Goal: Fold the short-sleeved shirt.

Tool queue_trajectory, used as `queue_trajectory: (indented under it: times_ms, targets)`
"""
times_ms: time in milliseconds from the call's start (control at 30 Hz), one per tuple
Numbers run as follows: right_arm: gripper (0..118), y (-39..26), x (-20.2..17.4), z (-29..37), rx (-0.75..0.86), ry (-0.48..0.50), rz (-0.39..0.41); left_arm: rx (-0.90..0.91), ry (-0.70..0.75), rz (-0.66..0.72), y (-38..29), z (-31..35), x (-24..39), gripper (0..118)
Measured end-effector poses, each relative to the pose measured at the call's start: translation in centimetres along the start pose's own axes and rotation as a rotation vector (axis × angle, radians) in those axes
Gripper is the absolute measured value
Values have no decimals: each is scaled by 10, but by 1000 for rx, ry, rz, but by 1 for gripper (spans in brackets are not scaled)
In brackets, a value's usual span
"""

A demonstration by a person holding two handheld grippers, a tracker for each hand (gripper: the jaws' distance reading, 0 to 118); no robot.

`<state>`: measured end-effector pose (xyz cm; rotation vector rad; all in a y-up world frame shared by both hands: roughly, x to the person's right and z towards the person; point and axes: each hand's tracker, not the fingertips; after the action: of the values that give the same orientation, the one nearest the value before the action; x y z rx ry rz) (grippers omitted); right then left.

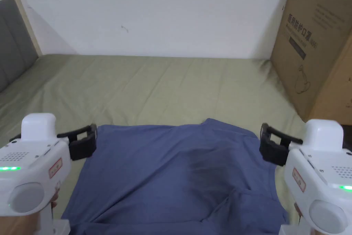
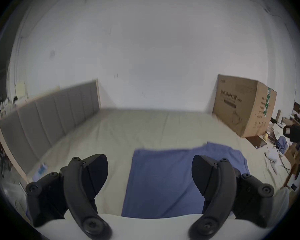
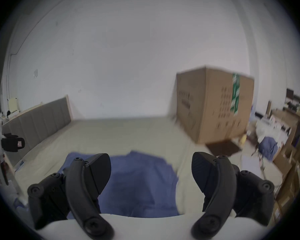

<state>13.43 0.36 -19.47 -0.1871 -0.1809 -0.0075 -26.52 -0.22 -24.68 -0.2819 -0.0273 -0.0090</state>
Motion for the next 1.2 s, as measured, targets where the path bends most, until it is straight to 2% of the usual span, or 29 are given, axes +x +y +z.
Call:
queue_trajectory:
  times_ms: [67, 100, 133, 167, 233, 267, 333, 400, 500, 567, 700, 833, 867, 900, 933, 1000, 1033, 1133, 1200]
  targets:
    - [99, 9, -3, 2, 69, -18, 30, 74, -10, 6, 7, 0, 6, 100]
    - [94, 12, -6, 5, 93, -35, 43, 97, -4, 18, 9, 0, 11, 99]
    - [87, 15, -8, 8, 113, -42, 51, 122, 3, 22, 9, 0, 16, 96]
    - [72, 17, -10, 10, 133, -41, 58, 130, 1, 22, 8, -2, 18, 83]
    - [19, 16, -11, 9, 133, -41, 67, 150, -23, 29, 5, 0, 24, 10]
    - [0, 16, -12, 10, 133, -43, 71, 169, -40, 35, 3, 3, 26, 0]
    - [0, 12, -11, 9, 150, -55, 78, 187, -41, 46, -3, 6, 27, 0]
    - [0, 12, -5, 9, 149, -40, 71, 168, -117, 65, -4, 8, 23, 0]
    - [0, 9, -2, 7, 140, -45, 70, 139, -92, 34, -7, 6, 20, 0]
    - [0, 6, 1, 6, 130, -44, 71, 66, -66, 25, -10, 2, 17, 0]
    - [0, -1, 4, 2, 99, -20, 74, -120, -108, 64, -34, -3, -11, 0]
    - [0, -9, 4, -3, 73, -8, 95, -284, -49, 33, -72, -7, -36, 0]
    - [0, -11, 3, -4, 63, -6, 114, -345, -43, 39, -82, -9, -43, 3]
    - [0, -13, 2, -5, 50, -13, 134, -396, -40, 54, -91, -10, -51, 19]
    - [0, -15, 2, -6, 44, -14, 140, -436, -41, 77, -99, -12, -58, 43]
    - [0, -18, 2, -8, 33, -9, 141, -541, -19, 89, -118, -17, -66, 103]
    - [0, -20, 2, -8, 29, -10, 140, -581, -3, 85, -127, -21, -69, 112]
    - [0, -25, 2, -9, 19, -21, 133, -595, 73, 27, -157, -21, -70, 113]
    - [0, -30, 4, -10, 0, -19, 123, -652, 92, 44, -174, -27, -75, 113]
